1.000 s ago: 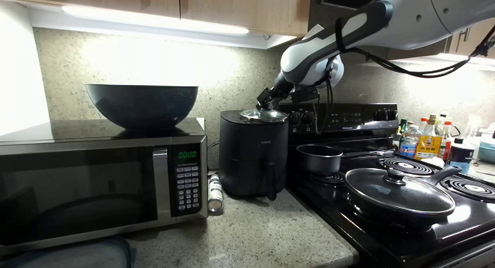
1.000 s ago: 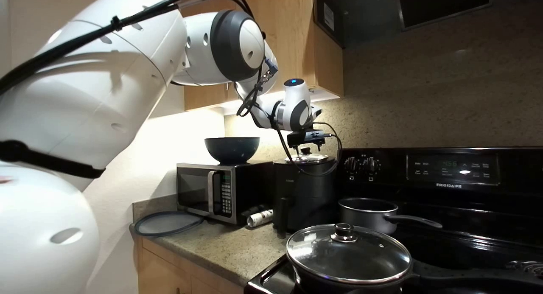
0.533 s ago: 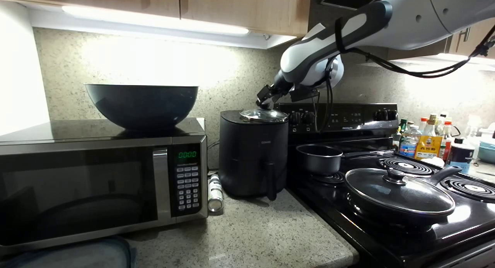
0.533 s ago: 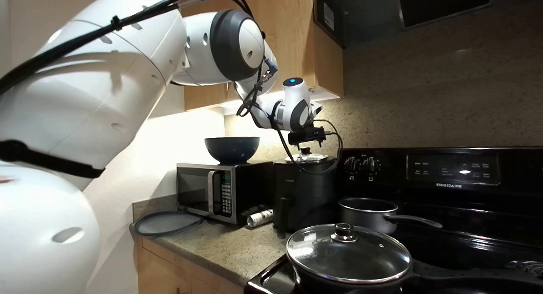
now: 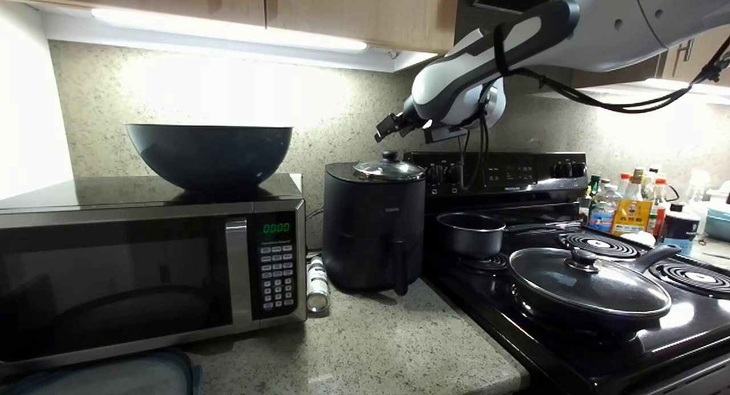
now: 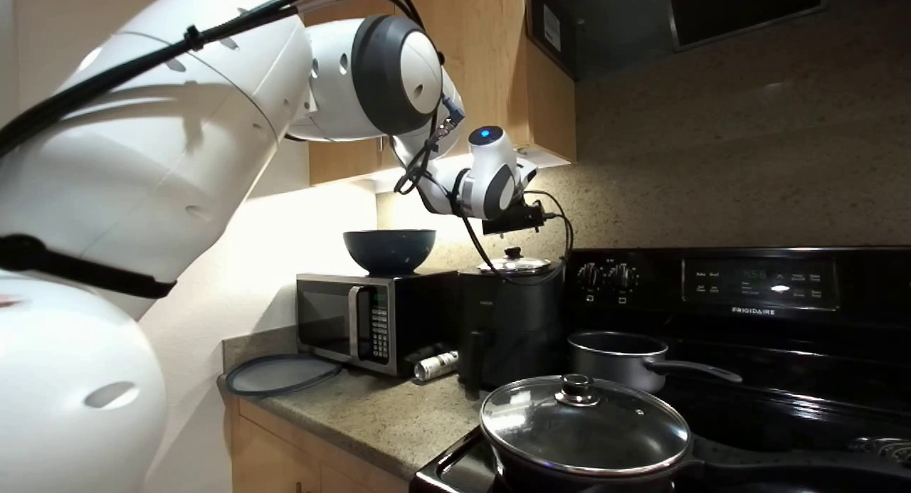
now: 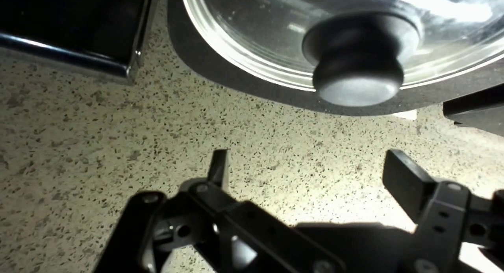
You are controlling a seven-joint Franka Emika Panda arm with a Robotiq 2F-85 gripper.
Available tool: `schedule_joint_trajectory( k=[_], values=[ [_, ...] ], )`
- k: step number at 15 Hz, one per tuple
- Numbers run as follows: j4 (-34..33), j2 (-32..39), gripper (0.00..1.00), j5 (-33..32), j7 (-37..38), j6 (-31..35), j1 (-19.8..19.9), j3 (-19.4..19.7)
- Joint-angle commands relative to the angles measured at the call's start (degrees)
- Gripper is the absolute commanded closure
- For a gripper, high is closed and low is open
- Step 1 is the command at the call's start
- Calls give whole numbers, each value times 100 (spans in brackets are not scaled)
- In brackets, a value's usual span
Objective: Pick up the lid from the pot and put it on the air fryer
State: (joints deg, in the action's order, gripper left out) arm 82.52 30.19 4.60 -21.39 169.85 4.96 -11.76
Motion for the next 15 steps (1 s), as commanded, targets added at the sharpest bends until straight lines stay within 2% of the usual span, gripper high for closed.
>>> schedule_joint_trajectory(
  k=[1, 4, 9, 11, 14, 15],
  values=[
    [733, -541, 0, -174, 268, 112, -141, 406],
    [1152, -843, 0, -641, 758, -65, -379, 1036],
    [2002, -1316, 0, -1982, 2072, -71, -1454, 2948],
    [2276, -1478, 0, -2524, 2600, -161, -1846, 3542],
    [2511, -1641, 0, -3063, 3284, -412, -2293, 4119],
    [2177, -1316, 0, -2735, 2878, -156, -1988, 3836]
  ],
)
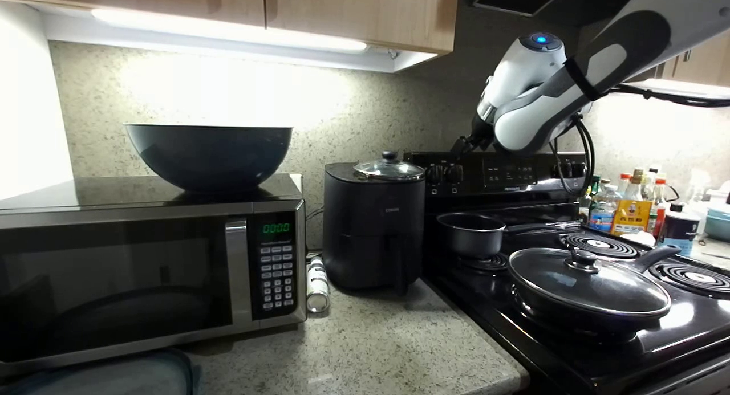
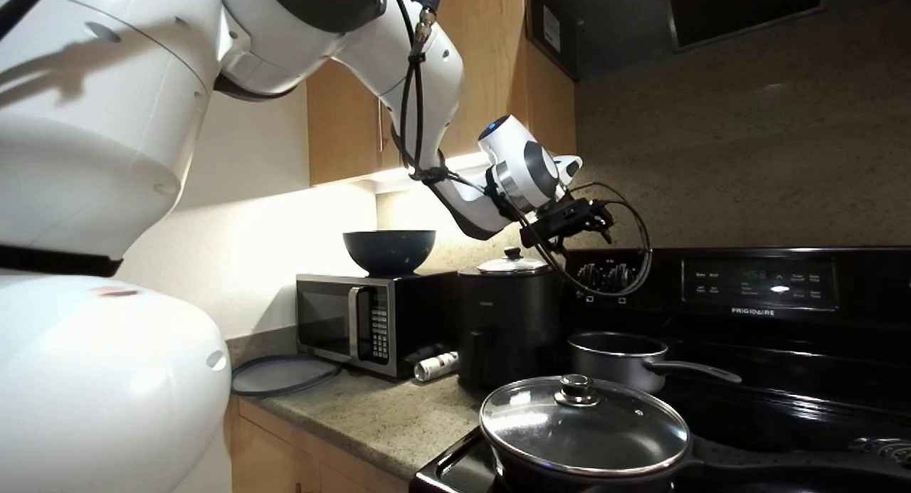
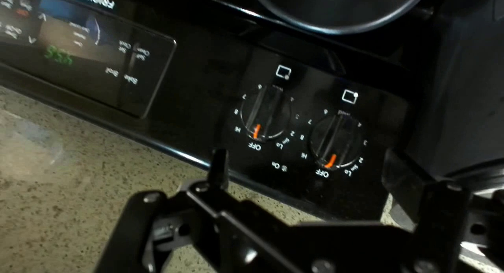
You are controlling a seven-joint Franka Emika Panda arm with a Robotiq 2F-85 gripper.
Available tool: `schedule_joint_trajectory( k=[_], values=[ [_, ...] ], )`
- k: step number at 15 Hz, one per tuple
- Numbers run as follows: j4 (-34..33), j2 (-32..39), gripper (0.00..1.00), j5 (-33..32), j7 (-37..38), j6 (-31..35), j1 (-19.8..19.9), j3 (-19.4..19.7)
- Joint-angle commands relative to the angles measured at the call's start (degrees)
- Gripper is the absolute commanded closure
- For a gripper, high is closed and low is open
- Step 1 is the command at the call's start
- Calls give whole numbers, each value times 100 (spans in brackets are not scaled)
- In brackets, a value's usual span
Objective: Pick up the lid from the pot and put it on the air fryer
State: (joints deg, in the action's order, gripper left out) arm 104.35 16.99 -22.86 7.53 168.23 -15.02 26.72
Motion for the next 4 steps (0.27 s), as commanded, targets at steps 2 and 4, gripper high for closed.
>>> schedule_joint_trajectory(
  k=[2, 4],
  values=[
    [22, -18, 0, -25, 54, -15, -36, 45],
    [9, 2, 0, -24, 54, -14, -33, 31]
  ],
)
